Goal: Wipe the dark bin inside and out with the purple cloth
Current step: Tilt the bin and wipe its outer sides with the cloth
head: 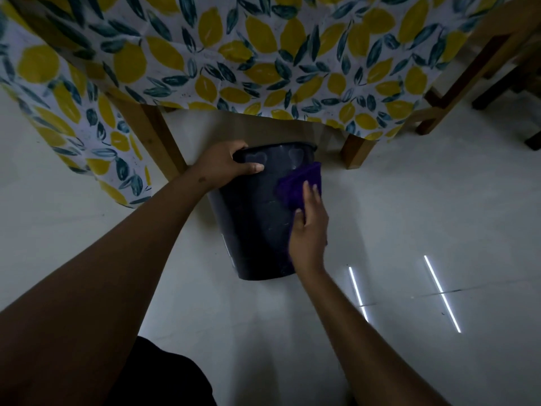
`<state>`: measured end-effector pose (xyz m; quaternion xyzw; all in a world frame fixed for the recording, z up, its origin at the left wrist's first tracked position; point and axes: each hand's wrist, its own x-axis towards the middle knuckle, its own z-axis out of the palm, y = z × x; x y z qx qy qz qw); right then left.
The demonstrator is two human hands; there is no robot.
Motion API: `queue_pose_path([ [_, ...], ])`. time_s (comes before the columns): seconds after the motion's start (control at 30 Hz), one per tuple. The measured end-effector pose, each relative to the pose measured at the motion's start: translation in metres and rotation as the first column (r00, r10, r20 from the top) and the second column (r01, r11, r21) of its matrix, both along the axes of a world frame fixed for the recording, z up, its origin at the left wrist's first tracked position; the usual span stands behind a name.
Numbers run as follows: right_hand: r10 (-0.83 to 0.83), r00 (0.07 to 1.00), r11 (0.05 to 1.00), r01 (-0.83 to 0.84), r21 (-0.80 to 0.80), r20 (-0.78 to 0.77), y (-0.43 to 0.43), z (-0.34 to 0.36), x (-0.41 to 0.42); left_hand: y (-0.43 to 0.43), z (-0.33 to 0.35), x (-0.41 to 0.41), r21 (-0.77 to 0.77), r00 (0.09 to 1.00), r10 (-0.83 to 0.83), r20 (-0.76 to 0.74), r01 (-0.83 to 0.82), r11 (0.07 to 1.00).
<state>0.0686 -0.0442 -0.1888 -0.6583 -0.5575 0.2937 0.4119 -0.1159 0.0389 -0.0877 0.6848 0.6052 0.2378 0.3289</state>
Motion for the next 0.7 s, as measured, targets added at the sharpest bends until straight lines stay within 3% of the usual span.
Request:
queue_pose_path([
  [0.1,0.191,0.871,0.958,-0.265,0.108,0.452,-0.046,-0.013,-0.018,0.001,-0.001,-0.004,-0.016,0.999,0.02,0.027,-0.019,1.0],
  [0.17,0.236,0.793,0.925,-0.36,0.118,0.562,-0.052,-0.02,-0.017,0.001,-0.002,-0.003,-0.02,1.0,0.015,0.024,-0.015,1.0],
  [0.2,0.227,0.802,0.928,-0.35,0.127,0.552,-0.047,-0.019,-0.014,0.001,-0.002,-0.002,-0.022,1.0,0.016,0.026,-0.015,1.0],
  [0.27,0.175,0.897,0.958,-0.25,0.138,0.406,-0.031,-0.013,-0.01,0.001,-0.002,-0.003,-0.034,0.999,0.027,0.047,-0.025,0.999],
  [0.33,0.056,0.993,0.995,-0.064,0.078,0.102,-0.01,-0.003,-0.005,0.0,-0.003,-0.005,-0.038,0.998,0.028,0.049,-0.026,0.999],
  [0.4,-0.089,0.975,0.993,0.07,-0.098,-0.202,0.012,0.005,0.003,-0.001,-0.003,-0.003,-0.025,1.0,0.017,0.019,-0.017,1.0],
  [0.47,-0.141,0.957,0.981,0.102,-0.162,-0.254,0.018,0.008,0.008,-0.001,-0.004,-0.002,-0.006,1.0,0.026,-0.012,-0.026,1.0],
  [0.57,-0.017,1.0,1.0,0.017,0.008,0.008,-0.011,0.003,-0.003,0.001,-0.005,-0.003,0.001,0.999,0.035,-0.012,-0.035,0.999],
  [0.63,0.105,0.959,0.989,-0.129,0.074,0.265,-0.039,-0.007,-0.012,0.002,-0.006,-0.005,-0.004,0.999,0.04,-0.011,-0.04,0.999],
  [0.7,0.149,0.92,0.978,-0.191,0.083,0.364,-0.051,-0.014,-0.015,0.002,-0.007,-0.004,-0.004,0.999,0.031,-0.014,-0.031,1.0],
])
